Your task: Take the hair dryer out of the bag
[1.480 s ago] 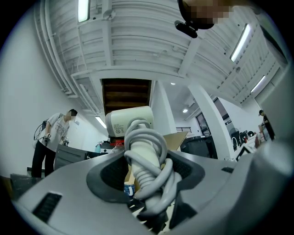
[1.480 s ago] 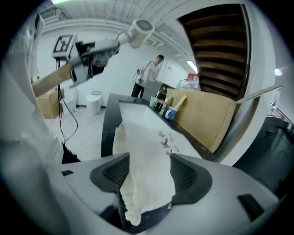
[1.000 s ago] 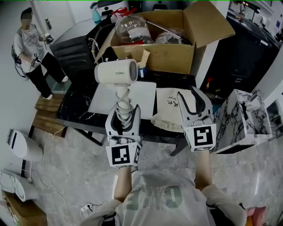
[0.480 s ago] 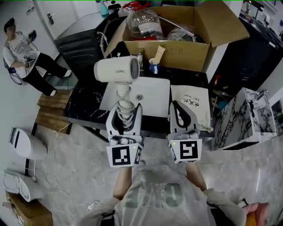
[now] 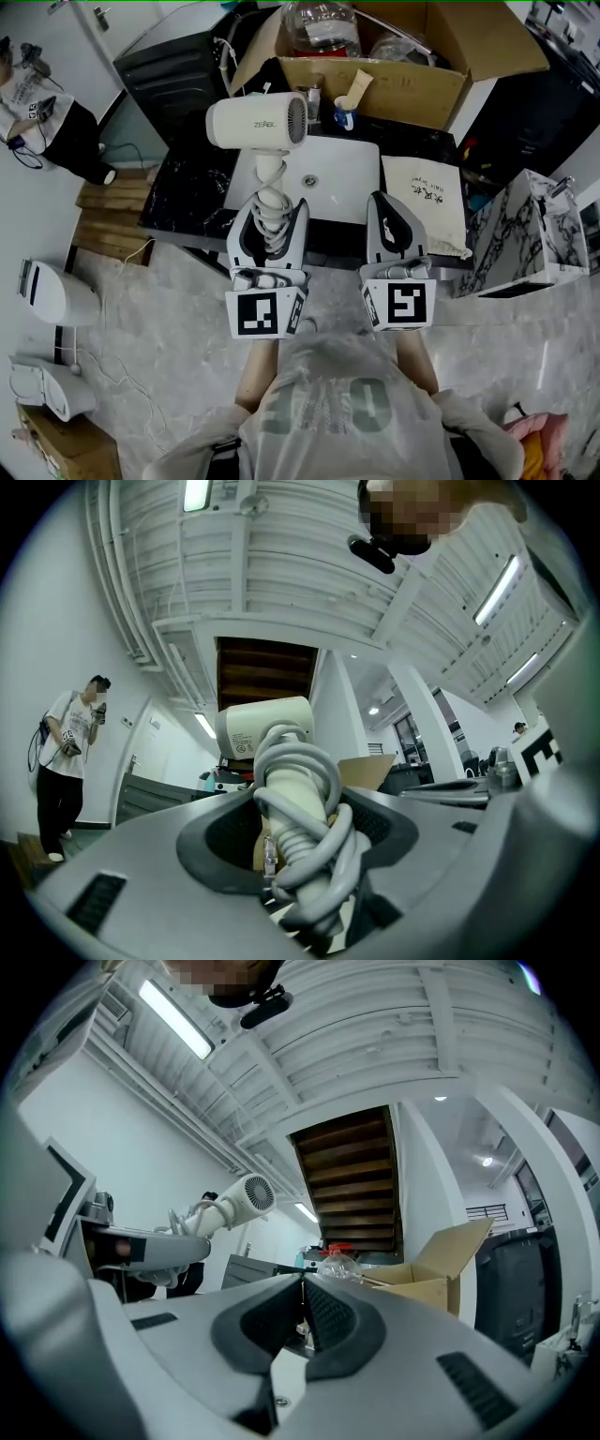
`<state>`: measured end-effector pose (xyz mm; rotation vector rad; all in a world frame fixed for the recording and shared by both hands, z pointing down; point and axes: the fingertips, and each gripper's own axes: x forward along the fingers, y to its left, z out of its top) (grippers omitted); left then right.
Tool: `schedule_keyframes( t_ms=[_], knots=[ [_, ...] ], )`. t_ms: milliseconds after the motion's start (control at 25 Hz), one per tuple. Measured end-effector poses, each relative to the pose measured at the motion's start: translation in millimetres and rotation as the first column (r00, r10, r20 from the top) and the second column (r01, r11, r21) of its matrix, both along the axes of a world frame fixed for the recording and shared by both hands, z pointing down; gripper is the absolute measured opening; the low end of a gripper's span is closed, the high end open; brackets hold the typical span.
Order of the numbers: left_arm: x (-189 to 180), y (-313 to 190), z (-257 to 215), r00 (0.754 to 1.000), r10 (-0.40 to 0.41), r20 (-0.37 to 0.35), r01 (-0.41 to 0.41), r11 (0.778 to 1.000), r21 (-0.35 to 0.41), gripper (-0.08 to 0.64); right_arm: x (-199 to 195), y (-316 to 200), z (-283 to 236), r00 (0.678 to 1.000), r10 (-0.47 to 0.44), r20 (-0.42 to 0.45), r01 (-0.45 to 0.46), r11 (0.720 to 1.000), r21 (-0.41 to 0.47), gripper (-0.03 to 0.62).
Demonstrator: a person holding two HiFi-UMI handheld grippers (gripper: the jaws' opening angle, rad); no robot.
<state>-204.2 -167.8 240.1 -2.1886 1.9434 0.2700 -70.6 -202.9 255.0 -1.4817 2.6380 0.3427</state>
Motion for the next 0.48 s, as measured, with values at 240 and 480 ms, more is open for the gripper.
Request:
schedule_keyframes(
  t_ms=[240, 480],
  knots=[
    [-21.8, 11.8, -1.4, 1.0, 0.031, -0.002, -0.031, 0.999, 0.025, 0.268, -20.6, 10.0, 0.5, 1.0, 0.018, 0.006, -0.018, 1.0, 0.01, 0.034],
    [-40.3, 18.9, -4.8, 0.998, 0.061, 0.01, -0.061, 0.997, 0.041, 0.268, -44.5, 19.1, 1.0, 1.0, 0.03, -0.008, -0.03, 0.999, 0.022, 0.032]
  ],
)
